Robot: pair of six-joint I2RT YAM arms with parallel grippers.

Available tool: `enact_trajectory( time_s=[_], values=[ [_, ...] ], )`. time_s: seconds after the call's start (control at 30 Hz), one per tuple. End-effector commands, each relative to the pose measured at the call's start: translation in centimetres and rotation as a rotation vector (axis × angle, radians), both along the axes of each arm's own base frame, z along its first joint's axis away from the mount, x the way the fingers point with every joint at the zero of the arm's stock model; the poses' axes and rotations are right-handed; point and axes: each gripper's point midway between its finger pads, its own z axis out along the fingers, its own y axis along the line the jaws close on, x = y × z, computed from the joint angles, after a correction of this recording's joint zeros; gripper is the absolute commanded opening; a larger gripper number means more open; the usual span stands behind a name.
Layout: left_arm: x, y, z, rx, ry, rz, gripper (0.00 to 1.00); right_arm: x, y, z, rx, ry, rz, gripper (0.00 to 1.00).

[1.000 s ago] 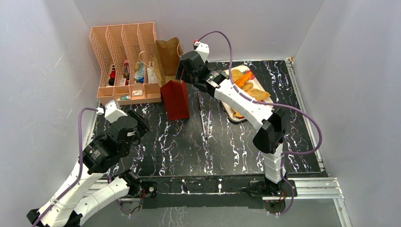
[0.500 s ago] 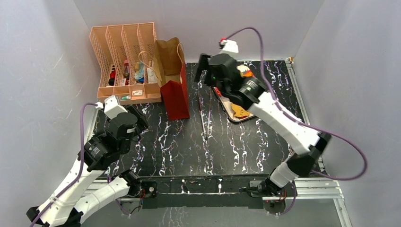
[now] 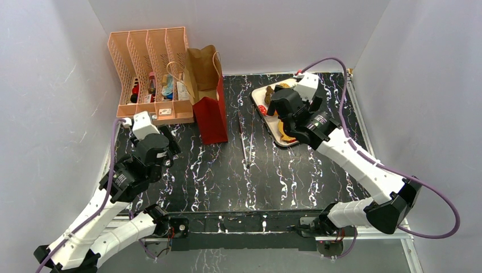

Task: Take the fake bread out of the paper bag
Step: Reset both arms

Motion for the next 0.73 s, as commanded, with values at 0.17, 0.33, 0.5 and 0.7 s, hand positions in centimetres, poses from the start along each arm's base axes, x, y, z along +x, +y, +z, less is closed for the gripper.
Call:
enact_trajectory(
  time_s=[0.17, 0.33, 0.5, 0.7],
  values=[
    [-0.1, 1.3, 0.3, 0.055, -0.029, 0.021, 0.61, -2.1, -3.1, -0.5, 0.094, -0.016, -0.178, 0.98],
    [-0.3, 1.6, 0.6, 0.053, -0.039, 0.029, 0.61, -3.0, -3.7, -0.4, 0.168, -0.040, -0.211, 0.98],
    [-0.4, 1.7, 0.4, 0.052, -0.036, 0.028, 0.62, -3.4, -4.0, 0.3, 0.201, -0.078, -0.189, 0.98],
    [-0.5, 1.5, 0.2, 0.046, -0.034, 0.023, 0.62, -3.1, -4.3, -0.2, 0.138, -0.043, -0.221, 0.98]
  ],
)
